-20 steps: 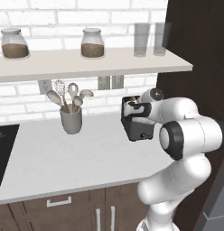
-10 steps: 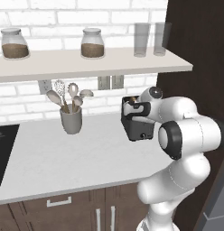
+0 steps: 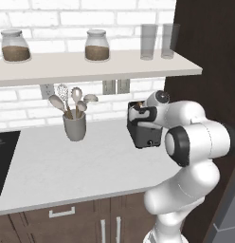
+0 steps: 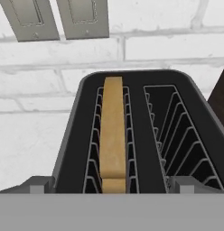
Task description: Start the toaster. Once the lever pops up, take the bread to the plate on the dining counter.
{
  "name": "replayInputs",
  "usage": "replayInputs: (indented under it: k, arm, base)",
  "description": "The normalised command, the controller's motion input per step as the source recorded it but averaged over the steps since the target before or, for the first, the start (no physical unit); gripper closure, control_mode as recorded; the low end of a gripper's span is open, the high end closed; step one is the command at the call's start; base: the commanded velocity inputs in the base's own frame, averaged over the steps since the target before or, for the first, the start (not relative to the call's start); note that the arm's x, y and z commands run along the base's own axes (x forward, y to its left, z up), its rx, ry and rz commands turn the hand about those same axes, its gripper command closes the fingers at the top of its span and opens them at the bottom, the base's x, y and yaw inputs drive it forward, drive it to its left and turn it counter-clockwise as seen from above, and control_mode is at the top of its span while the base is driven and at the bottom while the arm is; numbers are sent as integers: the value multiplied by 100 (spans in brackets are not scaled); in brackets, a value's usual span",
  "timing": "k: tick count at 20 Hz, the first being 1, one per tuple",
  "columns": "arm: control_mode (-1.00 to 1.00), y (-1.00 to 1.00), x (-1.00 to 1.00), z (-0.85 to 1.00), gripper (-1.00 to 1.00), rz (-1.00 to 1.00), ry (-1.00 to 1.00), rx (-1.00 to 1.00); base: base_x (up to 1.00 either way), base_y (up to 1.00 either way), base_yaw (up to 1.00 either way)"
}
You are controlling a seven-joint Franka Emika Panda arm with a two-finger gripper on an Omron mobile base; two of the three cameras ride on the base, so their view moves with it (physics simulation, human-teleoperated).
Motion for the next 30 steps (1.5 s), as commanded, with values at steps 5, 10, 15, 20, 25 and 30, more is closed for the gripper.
replayInputs:
  k: [5, 10, 15, 20, 25, 30]
  arm:
    - [-100, 0, 13, 0, -100, 0, 0, 0]
    - [-100, 0, 5, 0, -100, 0, 0, 0]
    - [-100, 0, 0, 0, -100, 0, 0, 0]
    - [-100, 0, 0, 0, 100, 0, 0, 0]
    - [-100, 0, 0, 0, 100, 0, 0, 0]
    - [-100, 0, 0, 0, 100, 0, 0, 0]
  base:
    - [0, 0, 0]
    - [0, 0, 0]
    - [0, 0, 0]
    - [0, 0, 0]
    - [0, 0, 0]
    - [0, 0, 0]
